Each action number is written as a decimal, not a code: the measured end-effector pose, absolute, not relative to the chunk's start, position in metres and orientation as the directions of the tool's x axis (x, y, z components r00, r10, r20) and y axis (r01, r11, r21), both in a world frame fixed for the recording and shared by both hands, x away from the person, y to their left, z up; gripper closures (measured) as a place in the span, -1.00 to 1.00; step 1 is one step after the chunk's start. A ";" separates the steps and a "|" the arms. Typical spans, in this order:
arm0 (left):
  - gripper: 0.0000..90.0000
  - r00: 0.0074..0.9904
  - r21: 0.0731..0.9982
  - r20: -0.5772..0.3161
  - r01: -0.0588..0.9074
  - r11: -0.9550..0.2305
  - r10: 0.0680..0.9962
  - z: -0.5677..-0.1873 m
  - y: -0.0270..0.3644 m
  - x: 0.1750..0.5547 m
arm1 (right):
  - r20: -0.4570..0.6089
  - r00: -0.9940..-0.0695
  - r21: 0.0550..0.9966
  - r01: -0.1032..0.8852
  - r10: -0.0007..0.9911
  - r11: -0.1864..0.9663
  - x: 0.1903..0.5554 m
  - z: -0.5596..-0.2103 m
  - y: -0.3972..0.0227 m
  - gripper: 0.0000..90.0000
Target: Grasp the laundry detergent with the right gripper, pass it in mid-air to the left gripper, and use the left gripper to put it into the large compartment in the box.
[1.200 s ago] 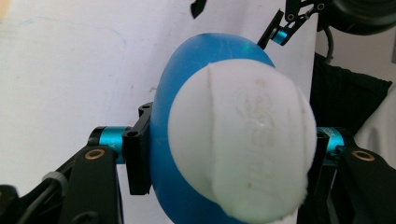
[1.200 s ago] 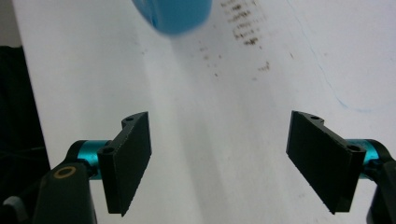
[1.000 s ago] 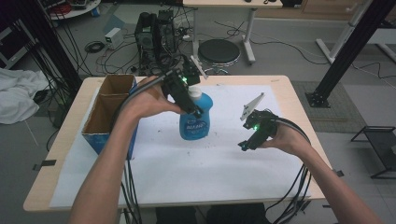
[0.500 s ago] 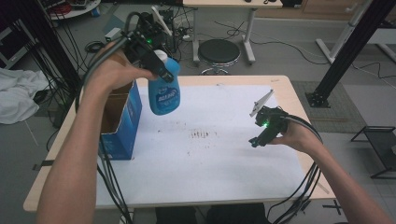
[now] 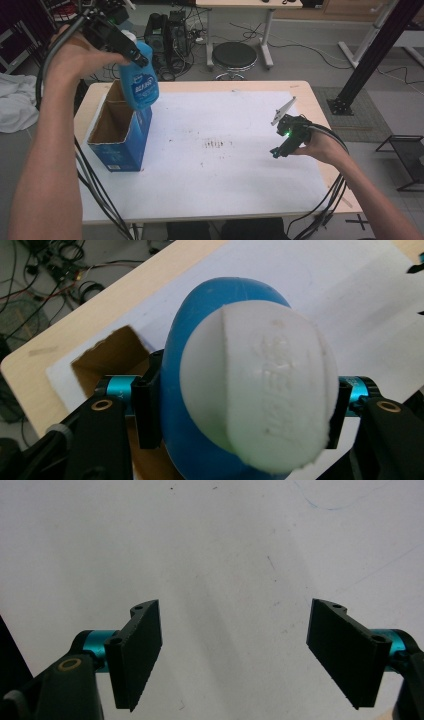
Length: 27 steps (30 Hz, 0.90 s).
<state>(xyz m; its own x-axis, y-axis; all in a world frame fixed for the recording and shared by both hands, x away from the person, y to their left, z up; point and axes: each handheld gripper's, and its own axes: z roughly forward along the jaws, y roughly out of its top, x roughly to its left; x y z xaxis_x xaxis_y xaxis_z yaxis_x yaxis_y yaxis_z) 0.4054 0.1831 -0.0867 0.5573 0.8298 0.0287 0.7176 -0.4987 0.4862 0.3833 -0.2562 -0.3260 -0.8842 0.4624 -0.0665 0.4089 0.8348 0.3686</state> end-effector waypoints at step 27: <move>-0.15 0.432 0.431 0.035 0.807 -0.404 0.901 -0.138 0.246 0.401 | -0.090 -0.872 0.340 0.427 0.481 0.838 0.380 -0.334 -0.262 -0.52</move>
